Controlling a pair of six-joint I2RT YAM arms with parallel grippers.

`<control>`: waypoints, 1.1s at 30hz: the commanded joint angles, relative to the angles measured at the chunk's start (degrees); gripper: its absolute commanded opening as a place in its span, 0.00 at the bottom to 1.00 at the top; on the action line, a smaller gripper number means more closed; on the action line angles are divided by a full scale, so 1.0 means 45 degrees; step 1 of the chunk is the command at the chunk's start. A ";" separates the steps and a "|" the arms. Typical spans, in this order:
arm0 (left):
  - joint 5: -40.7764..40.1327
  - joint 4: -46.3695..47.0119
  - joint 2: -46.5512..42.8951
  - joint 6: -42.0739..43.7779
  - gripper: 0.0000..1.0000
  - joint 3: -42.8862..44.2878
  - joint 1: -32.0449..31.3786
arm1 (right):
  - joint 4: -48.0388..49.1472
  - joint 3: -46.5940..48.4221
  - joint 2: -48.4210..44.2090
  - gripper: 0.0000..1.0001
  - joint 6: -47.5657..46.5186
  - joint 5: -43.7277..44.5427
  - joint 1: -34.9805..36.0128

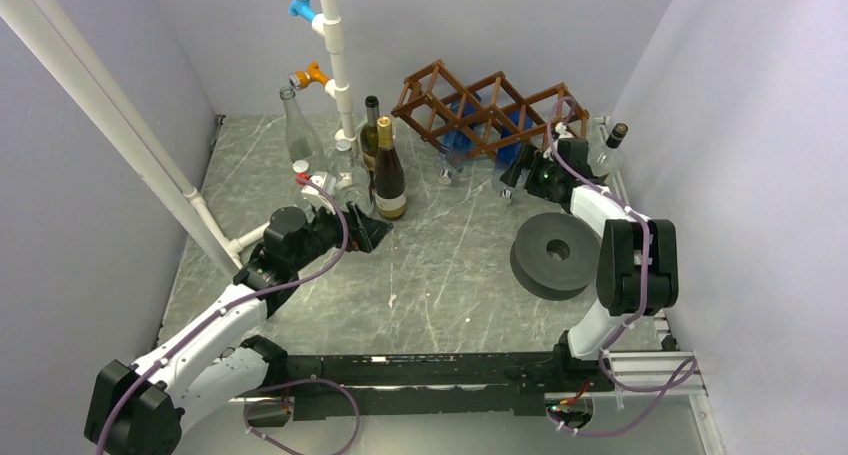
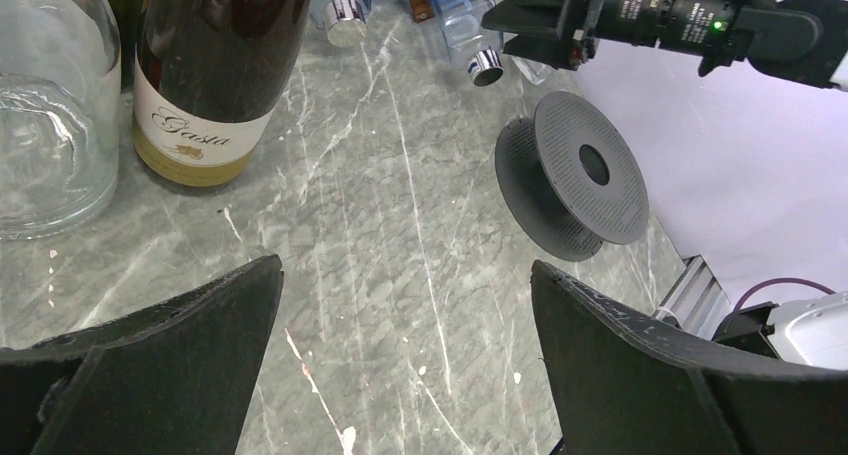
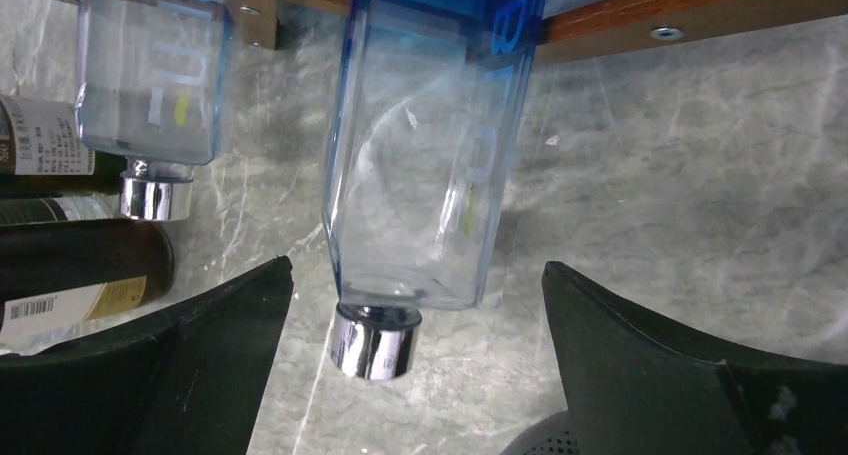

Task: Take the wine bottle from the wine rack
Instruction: Pick up the wine bottle from the wine rack.

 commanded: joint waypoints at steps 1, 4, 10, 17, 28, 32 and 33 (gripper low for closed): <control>-0.0099 0.0570 -0.0027 -0.0124 0.99 -0.0011 -0.0024 | 0.0870 0.0693 0.0633 0.98 0.1166 0.0514 0.0347; -0.0146 0.0495 -0.0133 -0.0109 1.00 -0.0028 -0.0026 | 0.1303 0.0740 0.0938 0.96 0.1739 0.0671 0.0367; -0.0227 0.0468 -0.0206 -0.0109 1.00 -0.0089 -0.0011 | 0.2379 0.0629 0.1468 0.93 0.2326 0.0811 0.0486; -0.0160 0.0536 -0.0061 -0.0138 0.99 -0.0069 -0.0018 | 0.3615 0.0367 0.1888 0.89 0.2631 0.0560 0.0564; -0.0078 0.0617 0.0058 -0.0178 0.99 -0.0074 -0.0024 | 0.5075 -0.0022 0.2245 0.89 0.3197 0.0710 0.0570; -0.0089 0.0733 0.0077 -0.0207 1.00 -0.0118 -0.0015 | 0.5260 -0.0121 0.2427 0.88 0.3348 0.0794 0.0579; -0.0066 0.0727 0.0101 -0.0207 0.99 -0.0114 -0.0010 | 0.5344 -0.0174 0.2433 0.88 0.3387 0.0806 0.0566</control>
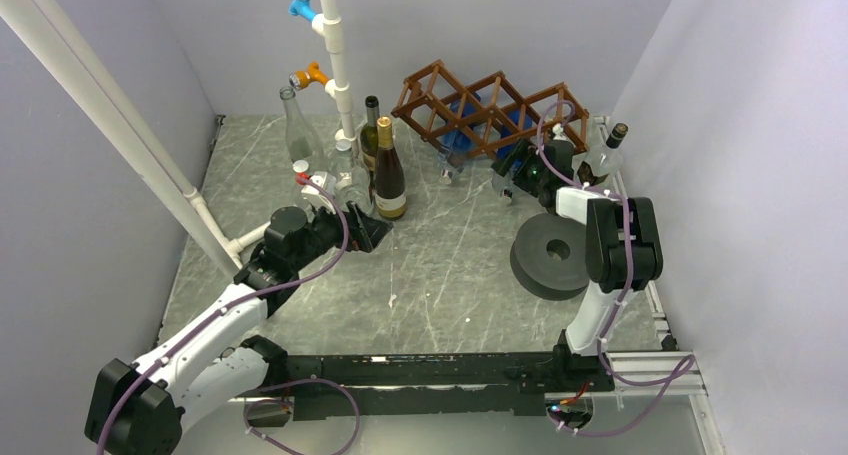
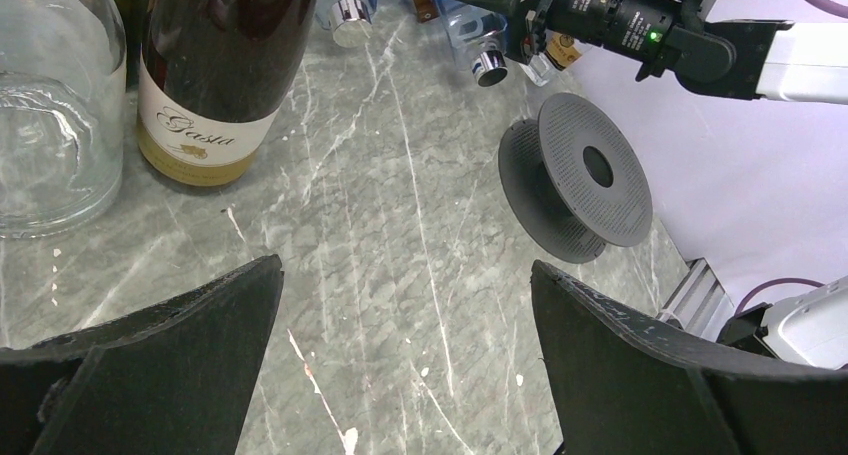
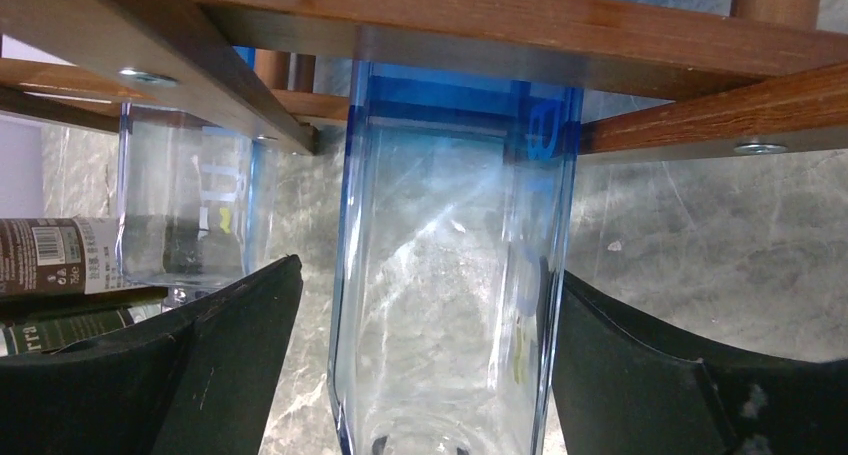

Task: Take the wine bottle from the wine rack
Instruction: Pick up the wine bottle from the wine rack.

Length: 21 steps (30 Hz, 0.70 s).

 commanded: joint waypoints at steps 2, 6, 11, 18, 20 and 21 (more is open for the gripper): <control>0.0061 0.0685 0.0091 -0.0197 1.00 -0.0051 -0.0025 | 0.1347 -0.0203 0.0160 0.88 0.0462 0.0157 0.0011; 0.0110 0.0699 0.0136 -0.0253 0.99 -0.0030 -0.0026 | 0.1510 -0.0218 0.0243 0.87 0.0566 0.0191 0.0005; 0.0072 0.0665 0.0080 -0.0255 1.00 -0.0084 -0.0014 | 0.1703 -0.0245 0.0363 0.86 0.0633 0.0295 0.0007; 0.0089 0.0660 0.0056 -0.0250 0.99 -0.0095 -0.0020 | 0.2132 -0.0540 0.0198 0.81 0.0671 0.0137 0.0013; 0.0110 0.0678 0.0058 -0.0270 0.99 -0.0089 -0.0026 | 0.2239 -0.0640 0.0156 0.80 0.0712 0.0086 0.0011; 0.0111 0.0680 0.0058 -0.0275 0.99 -0.0106 -0.0020 | 0.2288 -0.0646 0.0151 0.79 0.0730 0.0027 0.0006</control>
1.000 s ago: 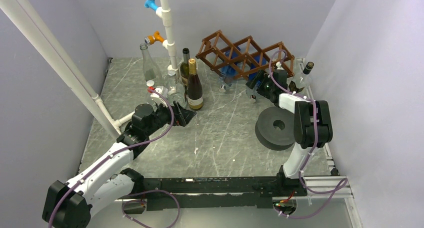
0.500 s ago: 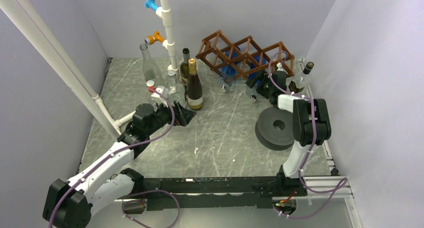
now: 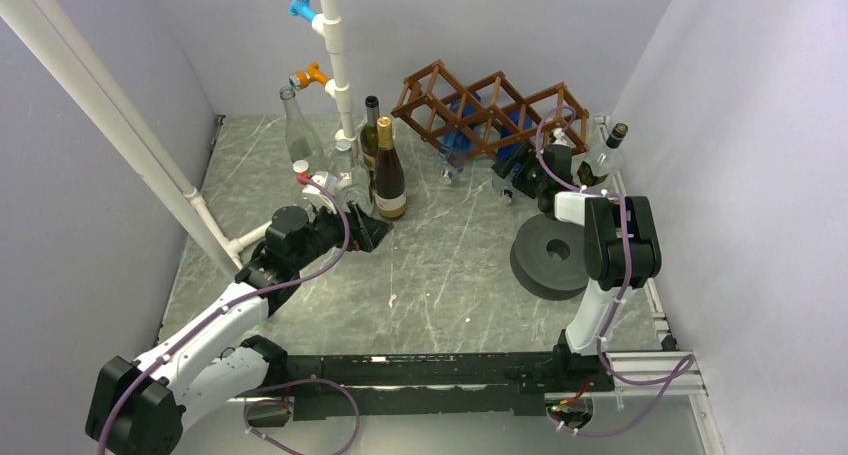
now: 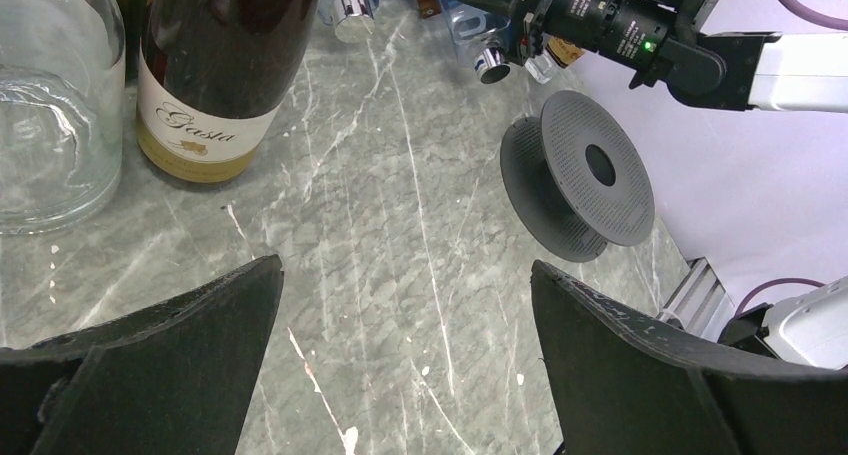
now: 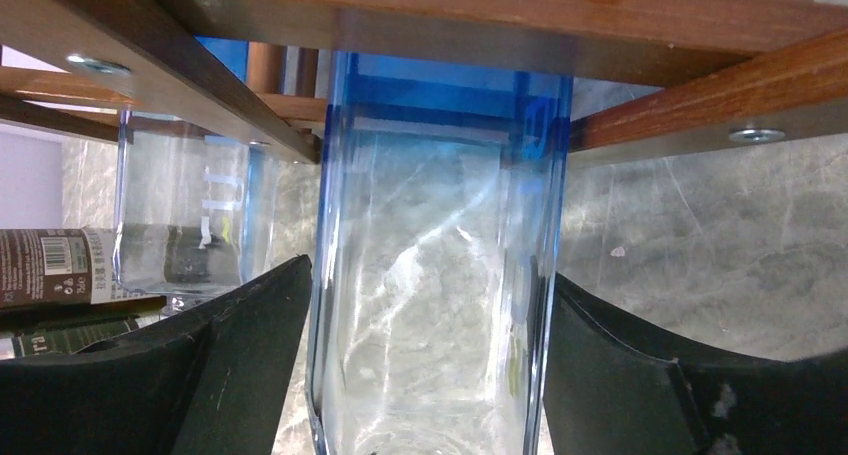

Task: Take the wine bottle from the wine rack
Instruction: Pick up the wine bottle from the wine rack.

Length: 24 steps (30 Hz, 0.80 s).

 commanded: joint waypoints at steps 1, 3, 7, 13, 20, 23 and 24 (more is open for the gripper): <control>0.0116 0.0631 -0.0105 -0.0236 1.00 -0.0108 -0.0025 | 0.0996 -0.0164 -0.0158 0.78 0.0213 -0.0066 0.0005; 0.0130 0.0651 -0.0131 -0.0256 0.99 -0.0107 -0.0026 | 0.1108 -0.0227 -0.0175 0.76 0.0241 -0.0128 0.0006; 0.0125 0.0632 -0.0180 -0.0271 1.00 -0.0145 -0.0016 | 0.1328 -0.0213 -0.0105 0.61 0.0171 -0.0784 -0.0032; 0.0184 0.0641 -0.0262 -0.0255 0.99 -0.0185 -0.0025 | 0.1711 -0.0666 -0.0466 0.56 0.0330 -0.0749 -0.0023; 0.0310 0.0615 -0.0174 -0.0336 1.00 -0.0100 -0.0010 | 0.2136 -0.1122 -0.0799 0.25 0.0435 -0.1137 -0.0028; 0.0376 0.0626 -0.0117 -0.0372 1.00 -0.0068 -0.0023 | 0.2205 -0.1255 -0.0940 0.18 0.0593 -0.1351 -0.0029; 0.0397 0.0631 -0.0108 -0.0390 1.00 -0.0069 -0.0019 | 0.2214 -0.1311 -0.1006 0.16 0.0626 -0.1371 -0.0023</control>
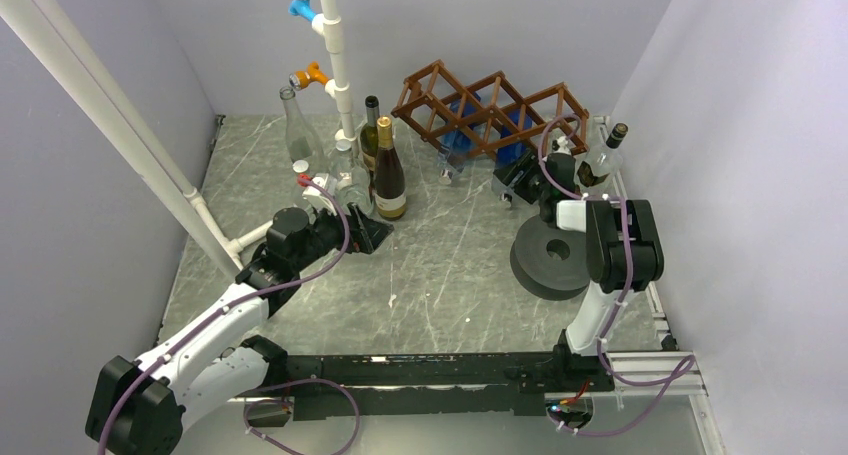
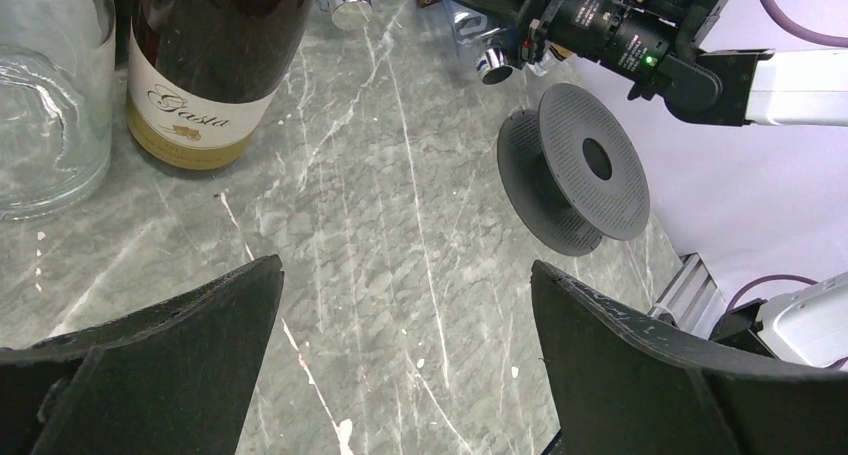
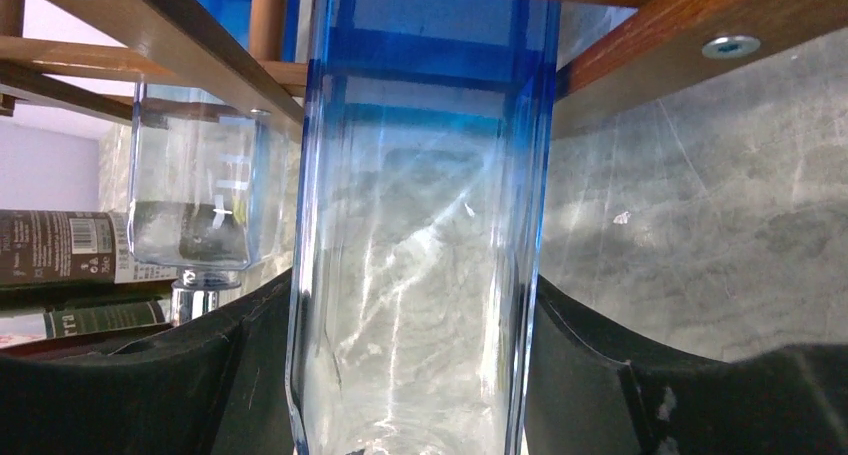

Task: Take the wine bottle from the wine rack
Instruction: Pick up the wine bottle from the wine rack.

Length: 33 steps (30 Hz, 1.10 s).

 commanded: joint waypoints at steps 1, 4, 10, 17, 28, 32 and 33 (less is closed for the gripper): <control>0.0304 0.0634 -0.0102 -0.0164 1.00 0.0096 -0.0023 | 0.1014 -0.0288 -0.0859 0.15 0.0130 -0.0868 0.0040; 0.0398 0.0614 -0.0085 -0.0164 0.99 0.0115 -0.0026 | 0.1063 -0.0555 -0.1209 0.11 0.0237 -0.0855 0.0040; 0.0601 0.0700 0.0022 -0.0202 0.99 0.0164 -0.0022 | 0.1042 -0.1163 -0.1792 0.10 0.0465 -0.0825 0.0058; 0.0978 0.0786 0.0054 -0.0194 0.99 0.0223 -0.0011 | 0.0893 -0.1906 -0.2830 0.09 0.0704 -0.0734 0.0152; 0.1513 0.0973 0.0015 -0.0510 0.99 0.0029 -0.0059 | 0.0865 -0.2986 -0.4033 0.09 0.1419 -0.0819 0.0738; 0.1520 0.1089 0.0005 -0.0648 1.00 -0.0079 -0.0233 | 0.0866 -0.3046 -0.4310 0.09 0.1336 -0.0787 0.0892; 0.1491 0.1099 0.0007 -0.0669 1.00 -0.0070 -0.0308 | 0.0737 -0.3025 -0.4397 0.09 0.1394 -0.0783 0.0915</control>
